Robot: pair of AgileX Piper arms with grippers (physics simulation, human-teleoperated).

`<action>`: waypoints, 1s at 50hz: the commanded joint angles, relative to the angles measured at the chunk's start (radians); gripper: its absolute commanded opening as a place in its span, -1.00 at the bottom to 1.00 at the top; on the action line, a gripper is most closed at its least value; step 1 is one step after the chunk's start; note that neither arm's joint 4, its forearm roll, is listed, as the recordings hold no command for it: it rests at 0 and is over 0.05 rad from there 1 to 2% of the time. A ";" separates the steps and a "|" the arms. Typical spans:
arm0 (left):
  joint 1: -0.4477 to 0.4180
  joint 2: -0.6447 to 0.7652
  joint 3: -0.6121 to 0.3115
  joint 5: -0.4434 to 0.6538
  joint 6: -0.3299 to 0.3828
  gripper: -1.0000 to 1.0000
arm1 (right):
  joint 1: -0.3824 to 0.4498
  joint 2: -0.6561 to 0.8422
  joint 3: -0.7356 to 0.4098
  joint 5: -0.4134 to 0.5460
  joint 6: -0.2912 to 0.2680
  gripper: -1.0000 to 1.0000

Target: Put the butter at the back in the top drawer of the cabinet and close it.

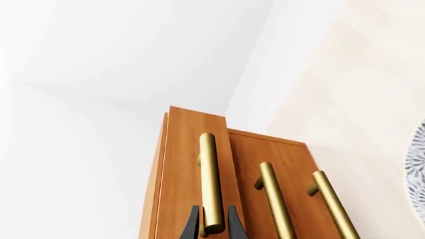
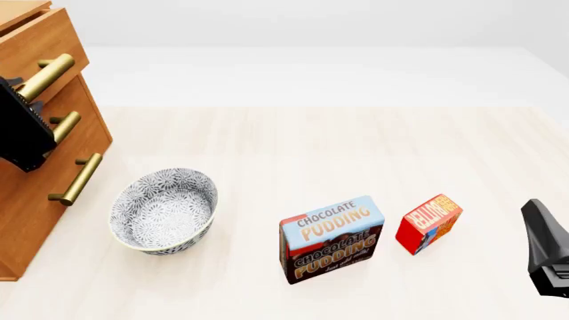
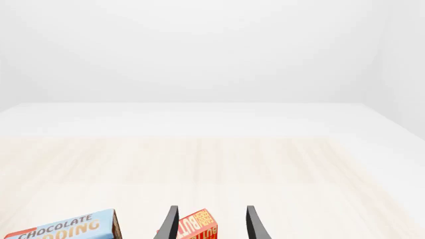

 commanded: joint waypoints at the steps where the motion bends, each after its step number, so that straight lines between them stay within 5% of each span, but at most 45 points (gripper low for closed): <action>1: -0.010 -0.014 0.005 0.020 0.007 -1.00 | 0.000 0.000 0.000 0.000 0.000 1.00; 50: -0.098 -0.026 0.021 0.058 -0.041 -1.00 | 0.000 0.000 0.000 0.000 0.000 1.00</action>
